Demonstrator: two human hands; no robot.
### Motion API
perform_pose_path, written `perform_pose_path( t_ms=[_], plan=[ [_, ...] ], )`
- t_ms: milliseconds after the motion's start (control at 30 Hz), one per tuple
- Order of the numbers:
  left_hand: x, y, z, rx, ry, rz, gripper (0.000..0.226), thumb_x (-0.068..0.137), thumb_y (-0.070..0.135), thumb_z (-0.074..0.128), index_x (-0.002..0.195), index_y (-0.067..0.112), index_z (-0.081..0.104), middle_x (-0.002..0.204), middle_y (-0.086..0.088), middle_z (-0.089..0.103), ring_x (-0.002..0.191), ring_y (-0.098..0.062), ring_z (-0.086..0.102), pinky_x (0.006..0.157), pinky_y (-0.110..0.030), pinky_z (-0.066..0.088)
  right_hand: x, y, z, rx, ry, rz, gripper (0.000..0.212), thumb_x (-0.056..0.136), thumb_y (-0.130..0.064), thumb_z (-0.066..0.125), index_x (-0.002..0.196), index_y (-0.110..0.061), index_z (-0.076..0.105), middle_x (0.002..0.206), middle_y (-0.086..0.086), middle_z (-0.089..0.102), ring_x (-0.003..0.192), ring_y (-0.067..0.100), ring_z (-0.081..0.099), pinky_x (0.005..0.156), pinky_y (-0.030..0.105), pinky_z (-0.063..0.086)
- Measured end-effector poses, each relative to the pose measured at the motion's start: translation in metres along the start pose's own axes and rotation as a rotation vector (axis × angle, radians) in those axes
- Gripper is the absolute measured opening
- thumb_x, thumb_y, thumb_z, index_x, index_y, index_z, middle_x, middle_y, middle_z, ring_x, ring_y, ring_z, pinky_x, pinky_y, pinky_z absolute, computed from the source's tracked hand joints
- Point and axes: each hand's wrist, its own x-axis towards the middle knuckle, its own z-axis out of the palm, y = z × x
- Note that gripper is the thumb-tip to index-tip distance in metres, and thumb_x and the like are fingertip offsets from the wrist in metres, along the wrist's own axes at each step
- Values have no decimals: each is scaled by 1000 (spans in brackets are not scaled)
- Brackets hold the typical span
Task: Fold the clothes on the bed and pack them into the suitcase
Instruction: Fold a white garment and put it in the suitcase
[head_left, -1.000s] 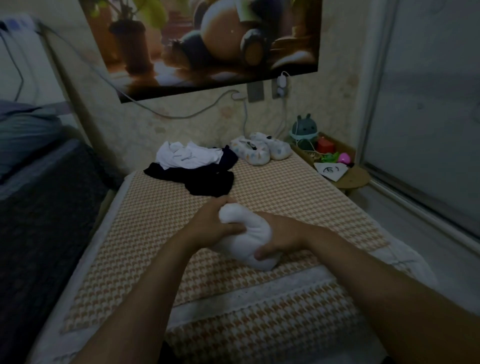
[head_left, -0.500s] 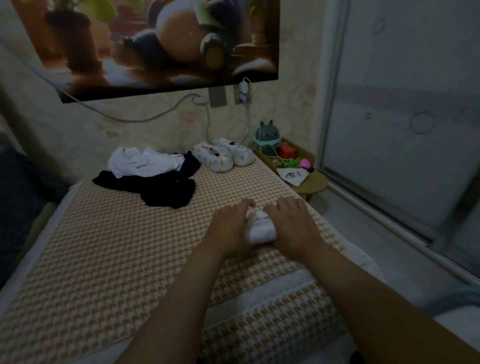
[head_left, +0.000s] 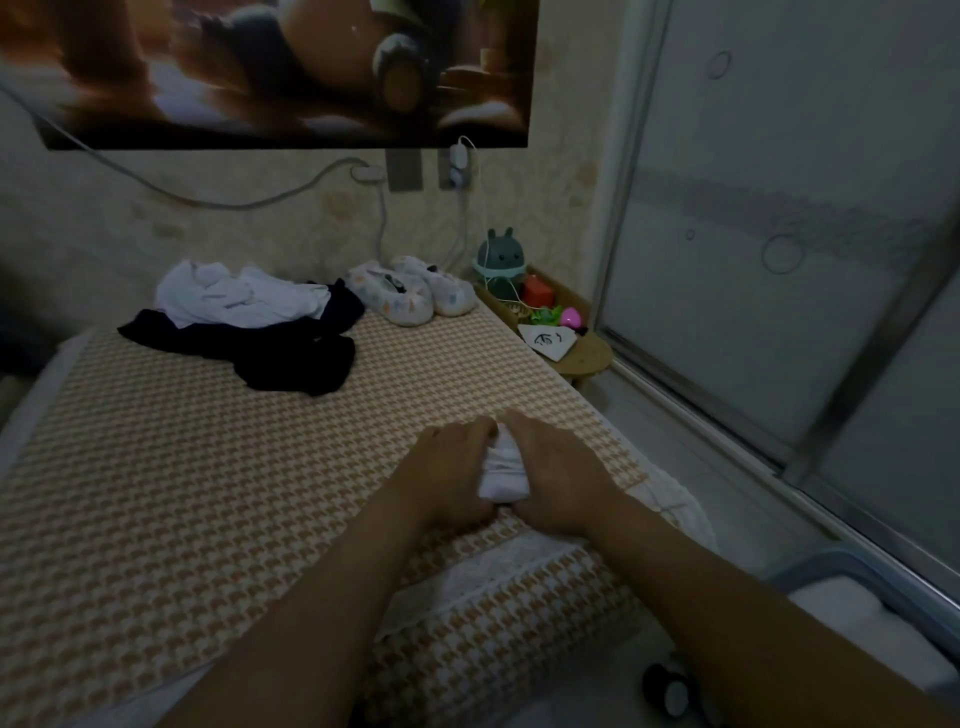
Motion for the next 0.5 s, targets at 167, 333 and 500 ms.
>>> perform_pose_path(
  t_ms=[167, 333, 500],
  plan=[
    [-10, -10, 12, 59, 64, -26, 81, 80, 59, 41, 147, 13, 36, 134, -7, 51, 120, -31, 48, 99, -45, 32, 11, 0, -4, -226, -55, -35, 86, 69, -64, 45, 137, -10, 38, 131, 17, 58, 113, 36, 61, 87, 59, 50],
    [1, -24, 37, 41, 12, -55, 77, 79, 75, 50, 135, 22, 56, 131, -8, 57, 118, -28, 51, 103, -55, 40, 12, 13, 4, -271, 41, -157, 54, 74, -37, 47, 120, -10, 55, 111, 8, 65, 90, 28, 63, 72, 42, 53],
    [21, -12, 34, -59, 79, 89, 40, 99, 52, 42, 120, 27, 65, 110, 5, 65, 95, -16, 59, 83, -37, 48, 15, 39, -1, -254, 206, -237, 37, 73, -19, 68, 108, -10, 64, 95, 8, 67, 78, 27, 64, 71, 37, 55]
  ],
)
